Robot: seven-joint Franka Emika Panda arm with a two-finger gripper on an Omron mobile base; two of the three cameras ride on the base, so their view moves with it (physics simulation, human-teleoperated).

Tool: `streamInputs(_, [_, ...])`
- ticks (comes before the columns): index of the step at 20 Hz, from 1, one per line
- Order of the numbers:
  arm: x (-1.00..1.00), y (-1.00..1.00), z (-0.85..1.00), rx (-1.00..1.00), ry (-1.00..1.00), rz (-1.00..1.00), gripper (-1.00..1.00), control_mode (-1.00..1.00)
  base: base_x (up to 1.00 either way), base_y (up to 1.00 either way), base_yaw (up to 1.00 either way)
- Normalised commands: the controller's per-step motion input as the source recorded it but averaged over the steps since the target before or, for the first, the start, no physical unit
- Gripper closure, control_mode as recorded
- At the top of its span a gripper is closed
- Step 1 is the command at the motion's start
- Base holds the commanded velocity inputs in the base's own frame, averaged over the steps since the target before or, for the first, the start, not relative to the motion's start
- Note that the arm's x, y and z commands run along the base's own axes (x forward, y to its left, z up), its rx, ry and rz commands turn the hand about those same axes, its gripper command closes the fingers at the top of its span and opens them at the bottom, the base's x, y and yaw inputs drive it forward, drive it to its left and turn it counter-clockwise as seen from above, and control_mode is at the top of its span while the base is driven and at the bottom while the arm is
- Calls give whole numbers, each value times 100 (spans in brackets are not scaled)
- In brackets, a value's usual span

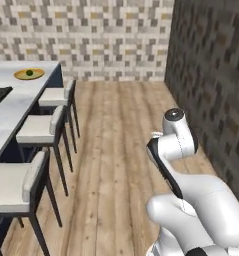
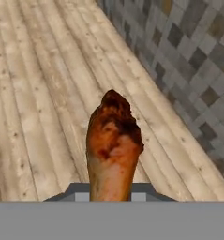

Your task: Take the cheese, chicken drumstick, and lime from the fridge and place them on the plate on the dining counter to create an appetizer plate.

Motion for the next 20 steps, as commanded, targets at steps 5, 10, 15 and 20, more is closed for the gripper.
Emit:
streamInputs(5, [0,0,0,0,0,0,100,100,100,-84,53])
streamInputs(10, [0,0,0,0,0,0,100,100,100,-86,54])
streamInputs(15, [0,0,0,0,0,0,100,100,100,-95,52])
streamInputs(20, [0,0,0,0,0,0,100,100,100,-100,48])
